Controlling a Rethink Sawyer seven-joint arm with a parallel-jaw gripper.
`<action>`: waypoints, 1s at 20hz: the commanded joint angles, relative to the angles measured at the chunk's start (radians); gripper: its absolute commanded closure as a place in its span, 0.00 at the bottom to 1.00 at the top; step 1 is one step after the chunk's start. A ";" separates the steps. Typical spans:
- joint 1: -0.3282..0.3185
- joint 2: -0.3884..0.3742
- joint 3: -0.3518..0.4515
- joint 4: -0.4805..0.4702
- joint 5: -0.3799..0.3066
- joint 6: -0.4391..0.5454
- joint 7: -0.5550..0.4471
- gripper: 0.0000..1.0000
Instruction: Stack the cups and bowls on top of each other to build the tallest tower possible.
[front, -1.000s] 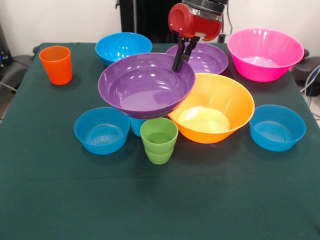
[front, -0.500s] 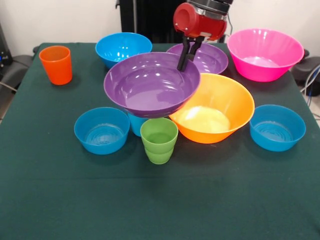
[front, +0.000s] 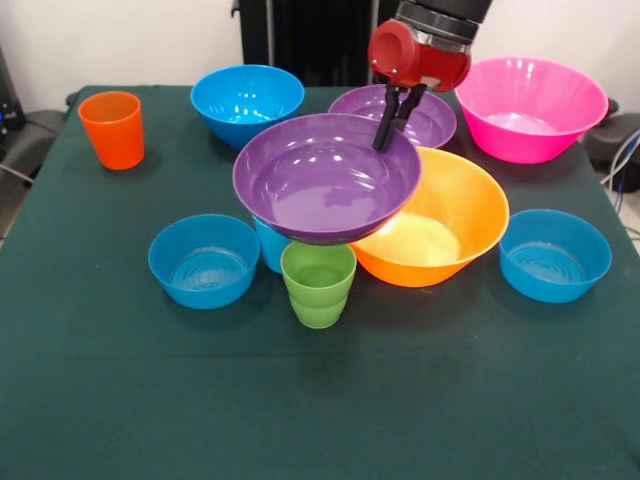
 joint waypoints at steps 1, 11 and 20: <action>0.021 0.033 0.017 -0.080 0.040 0.019 0.162 1.00; 0.026 0.046 0.005 -0.081 0.042 0.015 0.152 1.00; 0.035 0.050 -0.007 -0.069 0.058 0.013 0.168 1.00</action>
